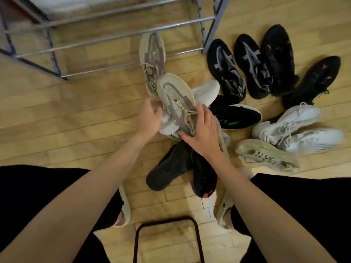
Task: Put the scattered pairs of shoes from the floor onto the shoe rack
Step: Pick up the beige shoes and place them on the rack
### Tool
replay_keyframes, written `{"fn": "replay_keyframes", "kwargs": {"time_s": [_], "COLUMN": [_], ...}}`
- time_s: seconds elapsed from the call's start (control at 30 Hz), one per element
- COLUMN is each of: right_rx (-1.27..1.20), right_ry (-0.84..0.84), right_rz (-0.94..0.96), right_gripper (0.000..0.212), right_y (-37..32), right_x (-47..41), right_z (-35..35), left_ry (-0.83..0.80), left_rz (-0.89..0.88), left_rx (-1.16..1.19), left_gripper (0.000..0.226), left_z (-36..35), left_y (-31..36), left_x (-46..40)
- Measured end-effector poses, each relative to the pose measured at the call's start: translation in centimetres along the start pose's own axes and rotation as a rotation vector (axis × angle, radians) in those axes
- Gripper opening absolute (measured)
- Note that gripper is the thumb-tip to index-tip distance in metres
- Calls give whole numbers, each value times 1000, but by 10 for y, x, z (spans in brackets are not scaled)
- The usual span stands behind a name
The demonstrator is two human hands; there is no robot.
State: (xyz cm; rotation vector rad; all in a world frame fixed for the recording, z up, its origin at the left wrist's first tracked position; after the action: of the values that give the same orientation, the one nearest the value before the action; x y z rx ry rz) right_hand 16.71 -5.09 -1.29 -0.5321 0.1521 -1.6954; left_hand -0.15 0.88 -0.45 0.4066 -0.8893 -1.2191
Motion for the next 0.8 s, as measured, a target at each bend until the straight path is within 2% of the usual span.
{"fn": "replay_keyframes", "kwargs": {"time_s": [0.1,0.2,0.33,0.47,0.67,0.8], "right_rx": [71,169,194,191,153,62], "right_ry": [118,158,166,186,178,65], "right_rz": [-45,-89,-62,-59,-66,-127], "right_gripper": [103,106,108,107,101,100], "right_y": [-2,-4,0,0,-1,-11], "right_x": [-11,-19,-24,-22,-17,-17], "right_z": [-20,-30,-37,-39,-36,-27], "left_ry": [47,44,18,13,15,50], "left_rz": [37,130,252,350,378,370], "left_rx": [-25,-23,130,305,427,687], "left_gripper": [29,35,58,71,57,42], "left_z": [6,6,2,-8,-8,17], "left_y": [-20,-34,-42,-34,-38,-25], "left_x": [-29,-60,-88,-96,-97,-91]}}
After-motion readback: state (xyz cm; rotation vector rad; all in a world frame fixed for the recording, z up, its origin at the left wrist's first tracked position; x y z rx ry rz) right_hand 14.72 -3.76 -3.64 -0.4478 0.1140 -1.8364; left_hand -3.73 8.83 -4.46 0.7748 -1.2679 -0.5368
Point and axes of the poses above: each hand's wrist, its own x-axis away from the middle knuckle, its own z-axis out of the back of the hand, y = z × x, the point moved 1 cm from there along -x, towards the middle knuckle, and after that the axes turned 7 degrees about -z, right-handed, at the moved point
